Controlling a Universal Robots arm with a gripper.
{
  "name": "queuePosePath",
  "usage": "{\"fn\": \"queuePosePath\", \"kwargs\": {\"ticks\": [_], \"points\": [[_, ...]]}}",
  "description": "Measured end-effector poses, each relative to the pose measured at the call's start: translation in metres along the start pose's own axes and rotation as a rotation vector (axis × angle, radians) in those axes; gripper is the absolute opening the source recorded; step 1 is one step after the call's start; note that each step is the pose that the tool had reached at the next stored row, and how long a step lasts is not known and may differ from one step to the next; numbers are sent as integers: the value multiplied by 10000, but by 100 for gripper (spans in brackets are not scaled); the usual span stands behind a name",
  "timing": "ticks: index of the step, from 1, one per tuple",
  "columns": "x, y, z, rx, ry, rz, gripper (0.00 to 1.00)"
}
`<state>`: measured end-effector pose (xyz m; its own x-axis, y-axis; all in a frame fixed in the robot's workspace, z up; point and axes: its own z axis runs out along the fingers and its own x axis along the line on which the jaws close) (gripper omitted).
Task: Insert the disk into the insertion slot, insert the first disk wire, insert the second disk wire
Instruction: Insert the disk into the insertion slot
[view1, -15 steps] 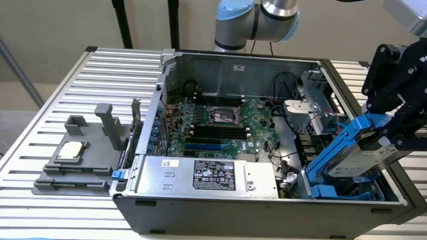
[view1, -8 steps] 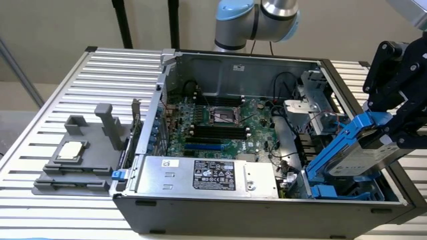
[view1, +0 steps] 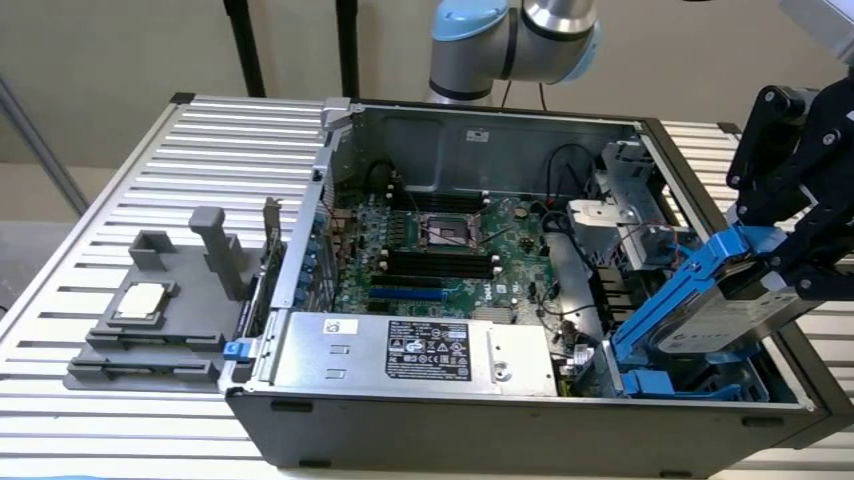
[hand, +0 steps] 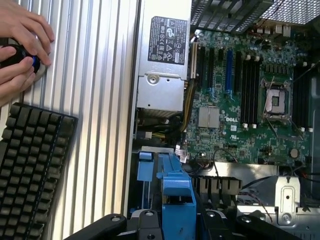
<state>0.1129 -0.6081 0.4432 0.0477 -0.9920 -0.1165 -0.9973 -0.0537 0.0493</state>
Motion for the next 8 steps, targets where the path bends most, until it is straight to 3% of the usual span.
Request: {"fn": "queuePosePath", "kwargs": {"ticks": [8], "points": [[4,-23,26,-124,15,-159,32]]}}
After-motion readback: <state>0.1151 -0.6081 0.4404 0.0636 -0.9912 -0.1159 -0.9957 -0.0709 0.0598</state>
